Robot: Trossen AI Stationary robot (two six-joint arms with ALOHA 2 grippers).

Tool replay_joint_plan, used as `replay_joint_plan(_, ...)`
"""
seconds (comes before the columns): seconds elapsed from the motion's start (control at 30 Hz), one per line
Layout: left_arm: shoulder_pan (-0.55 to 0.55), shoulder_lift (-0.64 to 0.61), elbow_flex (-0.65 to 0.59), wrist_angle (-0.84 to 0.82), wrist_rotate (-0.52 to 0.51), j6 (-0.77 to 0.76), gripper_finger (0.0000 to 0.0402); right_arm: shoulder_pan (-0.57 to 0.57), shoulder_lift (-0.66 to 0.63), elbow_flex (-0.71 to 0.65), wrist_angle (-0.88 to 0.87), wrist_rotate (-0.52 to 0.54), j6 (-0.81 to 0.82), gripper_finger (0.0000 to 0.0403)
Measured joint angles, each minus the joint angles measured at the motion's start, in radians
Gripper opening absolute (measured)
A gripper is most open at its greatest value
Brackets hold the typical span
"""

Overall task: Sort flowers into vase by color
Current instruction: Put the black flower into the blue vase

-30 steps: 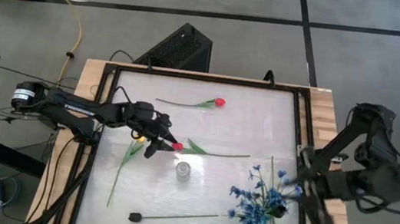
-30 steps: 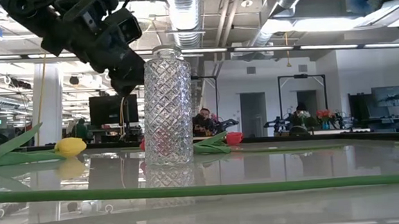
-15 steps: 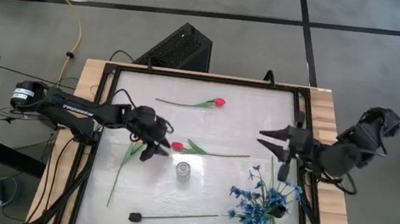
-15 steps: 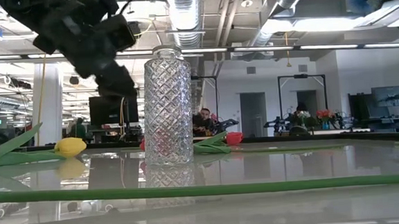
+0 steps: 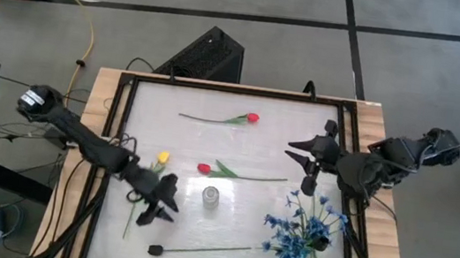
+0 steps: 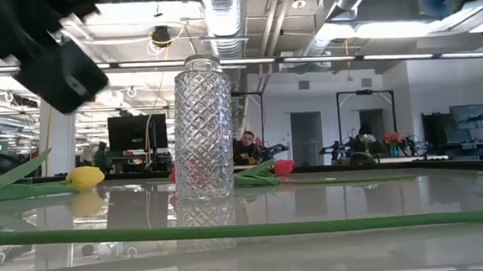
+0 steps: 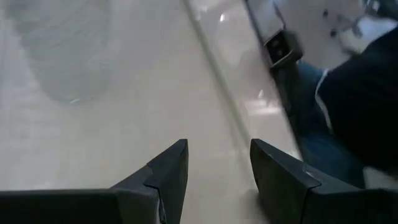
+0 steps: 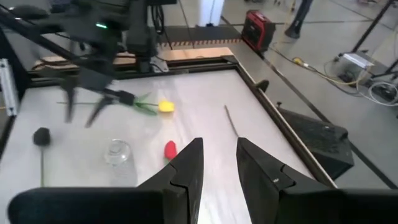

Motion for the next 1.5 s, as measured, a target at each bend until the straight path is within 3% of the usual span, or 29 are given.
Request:
replay_joint_plan(0.07,-0.073,0.0,0.0,0.054,-0.094,-0.042,0.0162,-0.02,0.008,0.0,0.004,0.0,0.0,0.0122)
replay_joint_plan(0.17,-0.119,0.0,0.0,0.12,-0.187,0.013,0.0162,-0.043,0.018,0.001,0.005,-0.006,0.003,0.0122)
replay_joint_plan(0.43,-0.139,0.016,0.0,0.155,-0.211,-0.121,0.0162,-0.064,0.061,0.001,0.017,-0.022,0.034,0.0122)
replay_joint_plan(0.6,-0.244,0.142,0.122,0.14,-0.352,-0.109,0.0162,-0.087,0.08,0.001,0.037,-0.023,0.028,0.0122)
replay_joint_plan(0.87,-0.304,0.478,0.488,-0.242,-0.404,-0.164,0.0162,-0.097,0.107,0.001,0.038,-0.086,0.056,0.0122)
replay_joint_plan(1.07,-0.311,0.688,0.688,-0.398,-0.459,-0.225,0.0162,-0.077,0.129,0.001,0.04,-0.125,0.067,0.0122)
replay_joint_plan(1.23,-0.313,0.773,0.766,-0.476,-0.478,-0.274,0.0162,-0.055,0.14,0.001,0.037,-0.141,0.114,0.0122)
replay_joint_plan(1.5,-0.32,0.821,0.767,-0.499,-0.473,-0.376,0.0158,-0.005,0.14,0.001,0.024,-0.154,0.139,0.0122)
